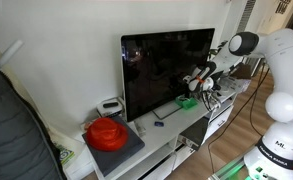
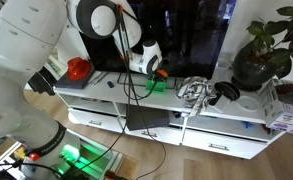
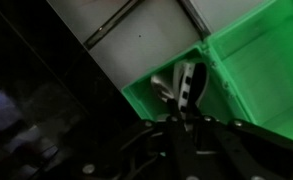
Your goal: Pick up the white sun glasses from the green lunch box and put them on the tv stand
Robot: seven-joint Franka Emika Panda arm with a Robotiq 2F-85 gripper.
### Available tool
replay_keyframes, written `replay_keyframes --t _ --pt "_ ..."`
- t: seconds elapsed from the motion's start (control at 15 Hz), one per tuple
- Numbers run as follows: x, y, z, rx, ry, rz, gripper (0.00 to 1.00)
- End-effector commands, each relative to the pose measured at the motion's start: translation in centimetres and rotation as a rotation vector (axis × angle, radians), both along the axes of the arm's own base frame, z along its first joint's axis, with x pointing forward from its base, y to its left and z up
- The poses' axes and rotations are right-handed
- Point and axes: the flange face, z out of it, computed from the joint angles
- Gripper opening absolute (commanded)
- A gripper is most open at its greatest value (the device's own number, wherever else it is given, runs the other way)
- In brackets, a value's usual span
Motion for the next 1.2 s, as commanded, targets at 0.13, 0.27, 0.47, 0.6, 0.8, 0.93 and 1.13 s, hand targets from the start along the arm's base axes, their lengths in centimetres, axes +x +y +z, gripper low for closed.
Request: replay_keyframes --t 0.13,0.27,0.47,0.6,0.8,0.93,1.13 --pt "-0.1 0.2 1.5 -0.048 0.009 0.014 0.03" --pt "-0.3 0.5 2.3 -0.070 0.010 0.024 0.03" --pt "-0.6 1.3 3.7 -0.109 0.003 0.062 0.03" --pt "-1.2 2.2 4.5 -0.123 0.025 0.096 0.03" --pt "-2.8 3.7 5.9 -0.142 0.045 0.122 0.03" --pt "-4.3 3.9 7.1 -0.149 0.049 0.133 0.03" --pt "-6.4 4.1 8.8 -0.170 0.041 0.147 0.03"
